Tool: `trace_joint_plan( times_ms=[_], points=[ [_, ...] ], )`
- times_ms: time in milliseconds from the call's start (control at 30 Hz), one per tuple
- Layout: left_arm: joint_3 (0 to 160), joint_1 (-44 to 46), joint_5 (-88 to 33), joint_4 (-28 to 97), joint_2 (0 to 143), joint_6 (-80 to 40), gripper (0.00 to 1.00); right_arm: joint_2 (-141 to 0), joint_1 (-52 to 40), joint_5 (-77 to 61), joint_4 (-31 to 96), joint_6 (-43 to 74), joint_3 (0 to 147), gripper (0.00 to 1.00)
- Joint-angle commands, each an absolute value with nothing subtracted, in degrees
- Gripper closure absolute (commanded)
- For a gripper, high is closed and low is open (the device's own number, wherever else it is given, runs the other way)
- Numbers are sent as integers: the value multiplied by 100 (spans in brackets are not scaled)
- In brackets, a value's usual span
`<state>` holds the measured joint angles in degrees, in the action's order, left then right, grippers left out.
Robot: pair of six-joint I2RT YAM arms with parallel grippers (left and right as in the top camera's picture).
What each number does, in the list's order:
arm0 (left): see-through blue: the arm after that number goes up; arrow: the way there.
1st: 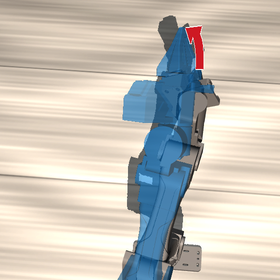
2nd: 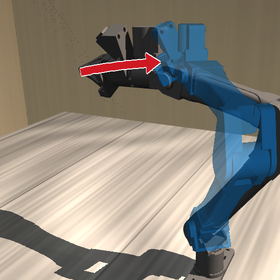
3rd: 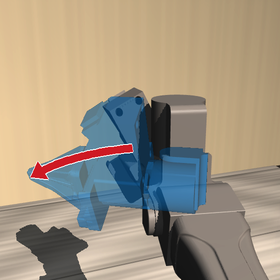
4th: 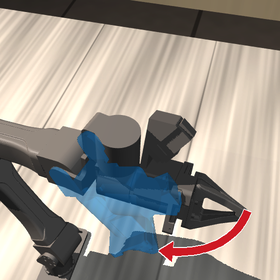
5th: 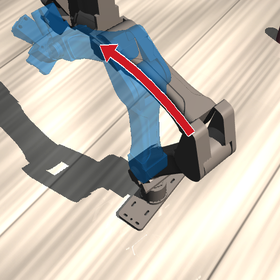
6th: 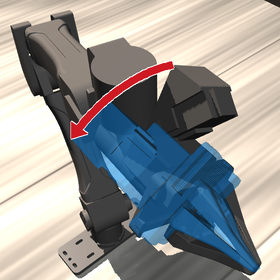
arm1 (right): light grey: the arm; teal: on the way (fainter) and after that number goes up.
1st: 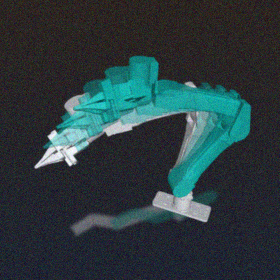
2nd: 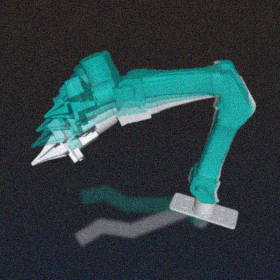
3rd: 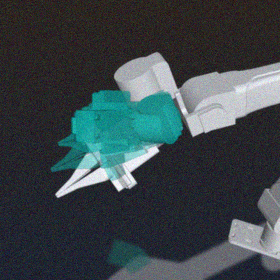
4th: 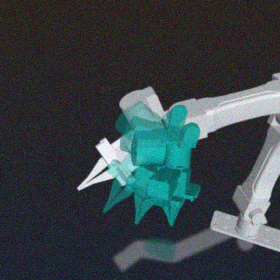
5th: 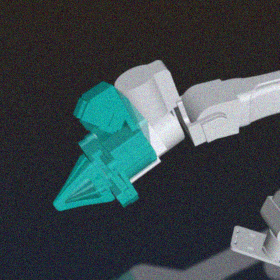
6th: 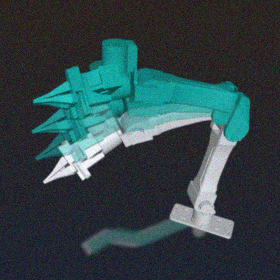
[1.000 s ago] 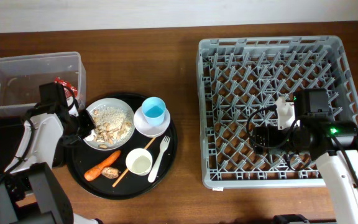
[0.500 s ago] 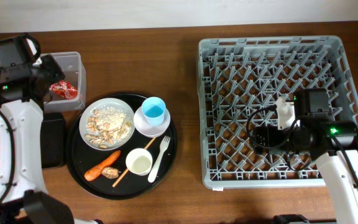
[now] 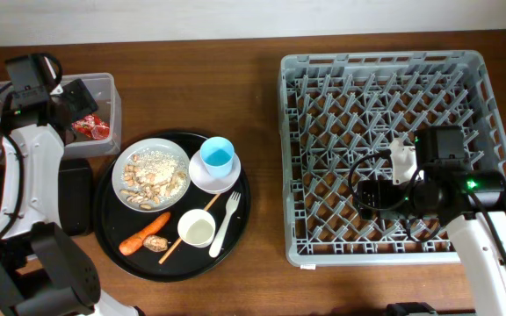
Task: Sort waste into correct bins and load items into the dishwasher rack
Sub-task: 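Carry the red wrapper left and drop it into the clear bin, then grasp the blue cup with the left gripper and lift it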
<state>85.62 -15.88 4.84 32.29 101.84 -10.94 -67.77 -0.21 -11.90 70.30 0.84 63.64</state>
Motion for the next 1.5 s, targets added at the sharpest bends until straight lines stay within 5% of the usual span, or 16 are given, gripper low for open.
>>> trace_joint_plan(
  times_ms=[0,433,500,633,967,1167,1267,1300,1333,1467],
  points=[
    [8608,-1592,217,3402,10230,-1068,22,-6766,-32,-1155,7030,73,6451,2],
    [8608,-1592,156,5225,10543,-1068,27,-6766,-32,-1144,7030,71,6451,1],
    [8611,-1592,-440,5238,10530,-1063,36,-6766,-32,-1135,7030,71,6451,1],
    [8611,-1437,-1302,5266,10160,-1063,36,-6766,-32,-1135,7030,71,6451,1],
    [8608,1216,-1118,5286,10565,-1066,37,-6766,-32,-1135,7015,69,6451,2],
    [8608,1411,-902,5360,10949,-1114,46,-6766,-32,-1135,7013,69,6451,1],
    [8606,1411,-899,5535,11131,-1109,60,-6766,-32,-1135,7011,69,6451,1],
    [8608,1411,-895,5529,11142,-1109,85,-6766,-32,-1135,7013,69,6451,1],
    [8619,1411,-895,5518,11142,-1109,96,-6766,-32,-1135,7013,69,6451,1],
    [8980,1271,-939,5800,11093,-1109,100,-6766,-32,-1135,7011,71,6451,2]
  ],
)
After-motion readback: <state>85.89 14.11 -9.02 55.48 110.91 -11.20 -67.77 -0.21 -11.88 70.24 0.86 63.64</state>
